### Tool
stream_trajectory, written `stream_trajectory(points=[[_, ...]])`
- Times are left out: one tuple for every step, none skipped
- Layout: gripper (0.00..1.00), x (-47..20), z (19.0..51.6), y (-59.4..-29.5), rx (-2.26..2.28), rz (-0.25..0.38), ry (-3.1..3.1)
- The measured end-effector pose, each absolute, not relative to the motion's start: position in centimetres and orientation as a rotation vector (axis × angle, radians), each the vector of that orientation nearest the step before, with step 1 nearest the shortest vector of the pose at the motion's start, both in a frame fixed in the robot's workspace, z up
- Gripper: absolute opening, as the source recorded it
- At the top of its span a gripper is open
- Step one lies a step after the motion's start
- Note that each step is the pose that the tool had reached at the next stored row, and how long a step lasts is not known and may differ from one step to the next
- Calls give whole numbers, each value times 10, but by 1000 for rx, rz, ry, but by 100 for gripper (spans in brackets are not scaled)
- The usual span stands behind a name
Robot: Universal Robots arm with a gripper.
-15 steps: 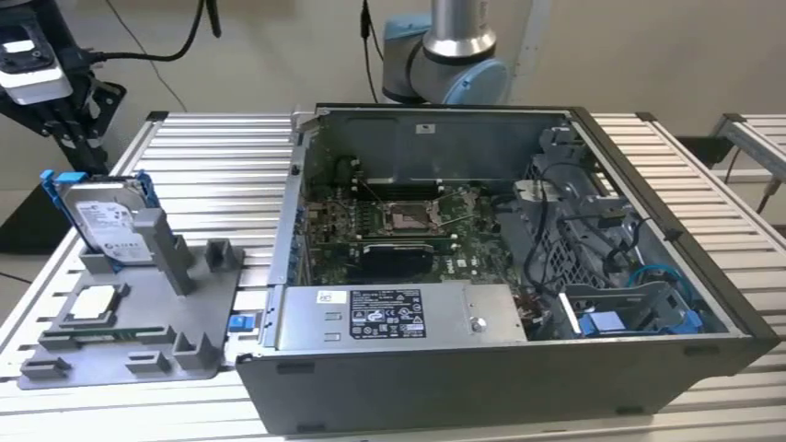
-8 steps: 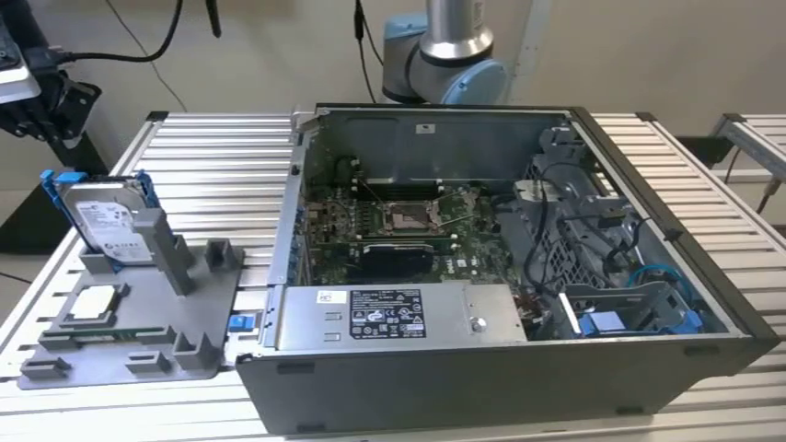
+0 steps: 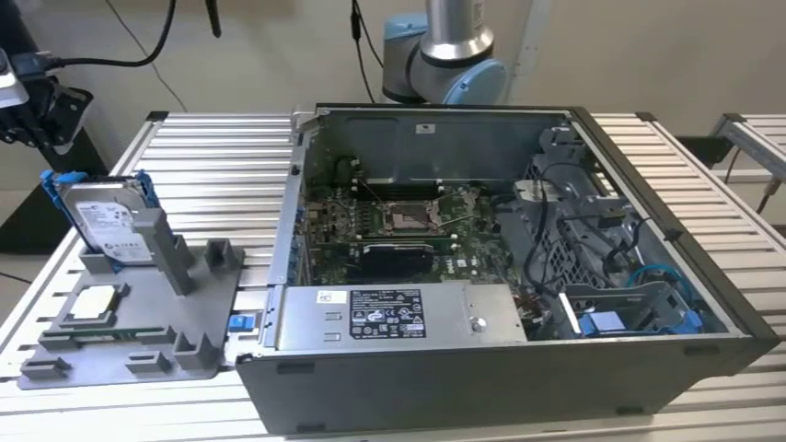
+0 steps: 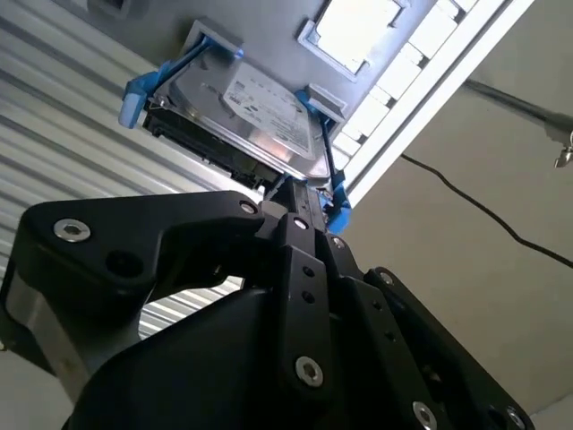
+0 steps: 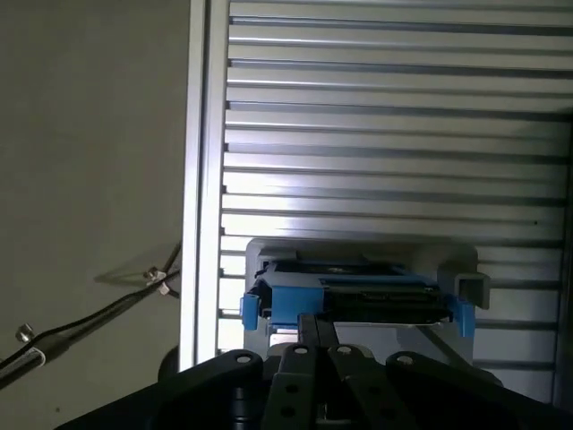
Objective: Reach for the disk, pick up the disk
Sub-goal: 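Reach for the disk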
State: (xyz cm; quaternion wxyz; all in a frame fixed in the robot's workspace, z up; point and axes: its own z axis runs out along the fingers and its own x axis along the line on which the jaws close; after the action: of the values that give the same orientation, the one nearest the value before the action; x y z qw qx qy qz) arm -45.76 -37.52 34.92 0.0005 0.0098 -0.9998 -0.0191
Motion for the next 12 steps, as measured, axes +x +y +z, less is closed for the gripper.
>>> stream_trajectory(points=[[0, -457, 349, -375, 31, -60, -3140], [0, -458, 349, -375, 31, -60, -3140], [0, -458, 349, -375, 31, -60, -3140], [0, -458, 349, -375, 31, -60, -3140], [0, -458, 349, -375, 31, -60, -3140], [0, -458, 349, -375, 31, -60, -3140], [0, -458, 349, -375, 31, -60, -3140], [0, -458, 349, -375, 31, -60, -3140], [0, -458, 349, -375, 31, -60, -3140], [0, -458, 349, -375, 31, -60, -3140], [0, -458, 349, -375, 33, -60, -3140], [0, -458, 349, -375, 37, -60, -3140]])
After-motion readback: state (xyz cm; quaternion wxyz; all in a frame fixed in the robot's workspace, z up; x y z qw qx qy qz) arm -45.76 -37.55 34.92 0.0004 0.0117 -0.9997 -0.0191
